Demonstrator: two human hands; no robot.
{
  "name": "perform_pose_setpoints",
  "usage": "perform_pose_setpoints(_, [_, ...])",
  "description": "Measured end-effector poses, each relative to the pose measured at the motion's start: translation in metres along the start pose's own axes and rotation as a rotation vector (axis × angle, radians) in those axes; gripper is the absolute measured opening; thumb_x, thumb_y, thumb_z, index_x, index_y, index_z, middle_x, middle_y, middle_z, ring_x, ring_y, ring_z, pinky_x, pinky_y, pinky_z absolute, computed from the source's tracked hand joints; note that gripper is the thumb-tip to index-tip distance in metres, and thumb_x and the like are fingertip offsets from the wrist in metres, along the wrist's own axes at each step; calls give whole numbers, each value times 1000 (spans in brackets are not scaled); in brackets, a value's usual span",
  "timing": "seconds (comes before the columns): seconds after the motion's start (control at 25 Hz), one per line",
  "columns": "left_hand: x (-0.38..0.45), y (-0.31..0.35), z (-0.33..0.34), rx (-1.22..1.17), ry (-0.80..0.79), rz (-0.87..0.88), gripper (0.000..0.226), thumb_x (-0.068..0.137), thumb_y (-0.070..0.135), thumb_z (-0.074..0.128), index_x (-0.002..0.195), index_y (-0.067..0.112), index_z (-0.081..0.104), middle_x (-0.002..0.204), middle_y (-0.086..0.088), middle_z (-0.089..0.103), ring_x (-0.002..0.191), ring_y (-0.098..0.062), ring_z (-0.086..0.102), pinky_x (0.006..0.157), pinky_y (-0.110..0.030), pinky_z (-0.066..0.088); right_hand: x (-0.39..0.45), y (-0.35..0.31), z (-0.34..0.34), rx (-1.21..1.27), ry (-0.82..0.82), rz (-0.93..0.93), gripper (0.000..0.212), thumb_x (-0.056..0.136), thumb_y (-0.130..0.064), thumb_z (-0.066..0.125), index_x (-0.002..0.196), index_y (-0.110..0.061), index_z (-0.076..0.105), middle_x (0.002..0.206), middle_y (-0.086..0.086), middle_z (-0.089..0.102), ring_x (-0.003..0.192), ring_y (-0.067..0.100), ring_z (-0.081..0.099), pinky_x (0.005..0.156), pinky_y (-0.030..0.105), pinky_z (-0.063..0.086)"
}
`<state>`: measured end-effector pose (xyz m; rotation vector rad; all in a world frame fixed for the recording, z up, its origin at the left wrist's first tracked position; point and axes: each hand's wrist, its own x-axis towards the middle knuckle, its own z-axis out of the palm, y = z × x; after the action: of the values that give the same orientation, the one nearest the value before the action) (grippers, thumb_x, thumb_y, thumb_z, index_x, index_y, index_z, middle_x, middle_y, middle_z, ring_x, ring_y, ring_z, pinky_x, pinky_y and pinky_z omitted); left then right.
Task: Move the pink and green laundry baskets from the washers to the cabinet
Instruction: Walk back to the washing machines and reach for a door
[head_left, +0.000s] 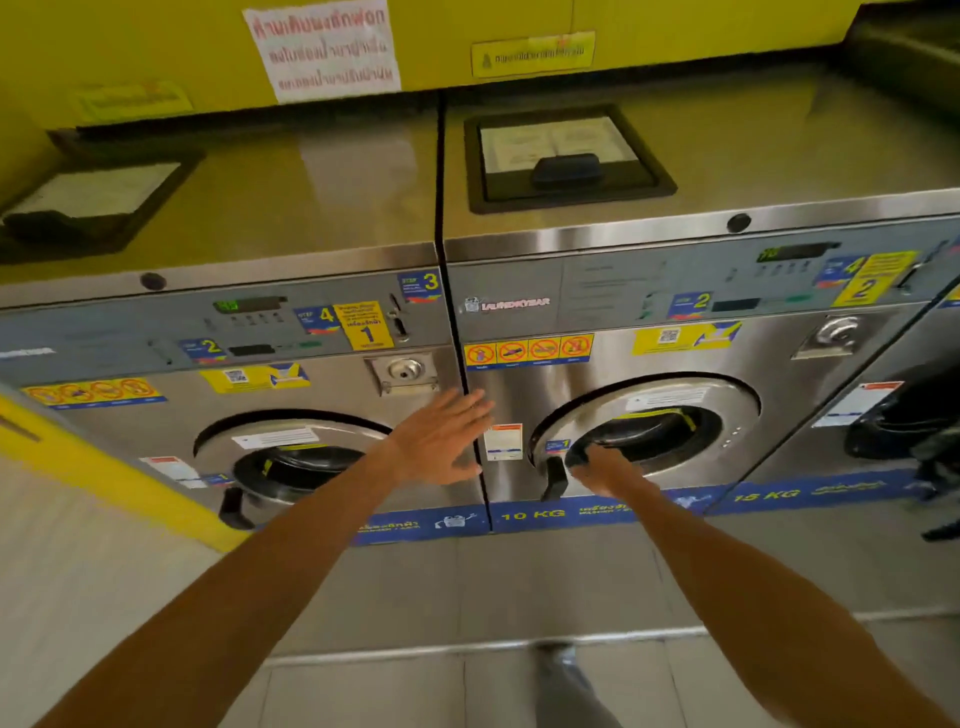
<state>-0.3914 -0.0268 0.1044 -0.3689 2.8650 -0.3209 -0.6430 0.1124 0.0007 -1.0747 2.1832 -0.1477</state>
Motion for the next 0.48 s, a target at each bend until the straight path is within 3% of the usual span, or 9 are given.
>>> perform_pose_setpoints(0.16, [42, -9, 3, 246, 10, 119, 82, 91, 58, 40, 153, 7, 24, 163, -17, 14, 152, -34, 4, 122, -53, -2, 60, 10, 44, 93, -37, 44, 53, 95, -32, 54, 135, 2, 44, 131, 25, 57, 120, 40, 56, 97, 42, 44])
perform_pose_setpoints(0.32, [50, -19, 6, 359, -28, 10, 84, 91, 48, 44, 155, 4, 13, 163, -20, 0, 152, -36, -5, 121, -56, -5, 86, 4, 79, 181, -42, 88, 42, 95, -15, 49, 132, 4, 47, 127, 26, 59, 117, 41, 58, 95, 43, 47])
perform_pose_setpoints(0.48, [48, -24, 10, 419, -47, 11, 88, 91, 48, 43, 155, 2, 5, 164, -17, -6, 152, -32, -8, 122, -52, -6, 92, 0, 83, 228, 1, 116, 40, 96, -12, 52, 132, 4, 47, 127, 25, 59, 119, 39, 58, 95, 44, 47])
